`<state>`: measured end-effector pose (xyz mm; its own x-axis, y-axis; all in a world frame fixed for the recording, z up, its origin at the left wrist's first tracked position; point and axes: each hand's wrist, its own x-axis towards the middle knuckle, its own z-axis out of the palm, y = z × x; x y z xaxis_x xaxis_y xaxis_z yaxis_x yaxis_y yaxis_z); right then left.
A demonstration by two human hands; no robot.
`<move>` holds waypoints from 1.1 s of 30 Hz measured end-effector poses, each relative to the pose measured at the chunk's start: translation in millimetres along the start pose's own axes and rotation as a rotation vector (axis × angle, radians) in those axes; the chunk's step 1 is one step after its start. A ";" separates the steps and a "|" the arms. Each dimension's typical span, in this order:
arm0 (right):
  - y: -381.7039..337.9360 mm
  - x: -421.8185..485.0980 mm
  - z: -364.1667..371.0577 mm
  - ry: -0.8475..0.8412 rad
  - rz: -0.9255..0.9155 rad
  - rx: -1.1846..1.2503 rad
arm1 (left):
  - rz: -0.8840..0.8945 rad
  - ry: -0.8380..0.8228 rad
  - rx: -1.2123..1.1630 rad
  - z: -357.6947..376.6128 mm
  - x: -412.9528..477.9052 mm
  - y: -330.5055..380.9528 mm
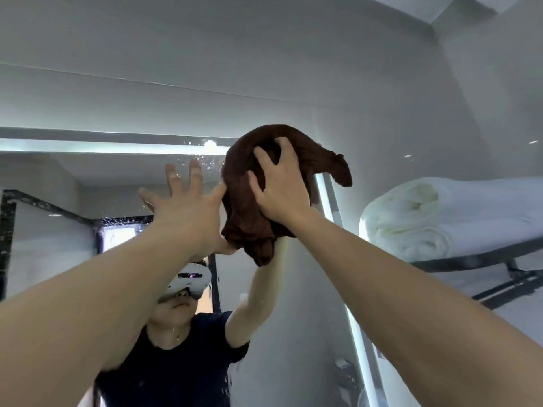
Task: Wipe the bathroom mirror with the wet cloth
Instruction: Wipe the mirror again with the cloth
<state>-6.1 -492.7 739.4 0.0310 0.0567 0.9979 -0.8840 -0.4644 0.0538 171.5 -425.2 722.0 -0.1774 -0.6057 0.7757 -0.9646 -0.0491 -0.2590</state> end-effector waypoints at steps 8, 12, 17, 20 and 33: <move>54.0 22.8 -21.4 -0.139 -0.077 -0.360 | -0.043 -0.037 0.035 -1.4 -0.8 0.4; 62.3 -3.9 -13.0 -0.184 0.118 -0.183 | -0.043 -0.039 0.023 -1.3 -3.8 -0.5; 56.3 -82.7 -18.5 -0.219 0.077 -0.133 | -0.044 -0.031 0.000 -1.7 -4.9 -1.3; 53.3 -141.8 -34.8 -0.293 -0.096 -0.005 | -0.044 -0.045 -0.012 -2.1 -5.1 -2.1; 15.6 -28.0 -18.2 -0.126 0.163 0.139 | -0.048 -0.023 -0.012 -5.4 -7.7 -0.5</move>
<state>-29.2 -485.4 711.6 -0.0407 -0.1359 0.9899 -0.8098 -0.5758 -0.1123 172.3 -416.3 719.3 -0.1263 -0.6209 0.7736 -0.9743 -0.0691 -0.2145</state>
